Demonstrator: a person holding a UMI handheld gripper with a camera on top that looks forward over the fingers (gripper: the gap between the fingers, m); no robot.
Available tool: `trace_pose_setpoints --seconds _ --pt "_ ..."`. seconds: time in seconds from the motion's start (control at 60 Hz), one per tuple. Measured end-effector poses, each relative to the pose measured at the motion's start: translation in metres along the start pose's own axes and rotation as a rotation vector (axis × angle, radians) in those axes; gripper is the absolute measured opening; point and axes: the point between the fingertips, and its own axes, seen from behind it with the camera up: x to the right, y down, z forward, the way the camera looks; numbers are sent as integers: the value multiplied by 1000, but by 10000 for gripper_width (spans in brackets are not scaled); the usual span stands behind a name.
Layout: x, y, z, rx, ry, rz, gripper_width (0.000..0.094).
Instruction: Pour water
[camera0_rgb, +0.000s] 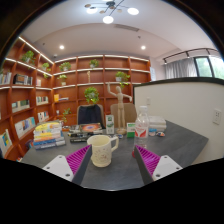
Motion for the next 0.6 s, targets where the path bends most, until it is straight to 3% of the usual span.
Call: trace_pose_setpoints --seconds 0.233,0.6 --pt "-77 -39 -52 83 -174 3 894" --pt "-137 -46 -88 85 -278 -92 890"
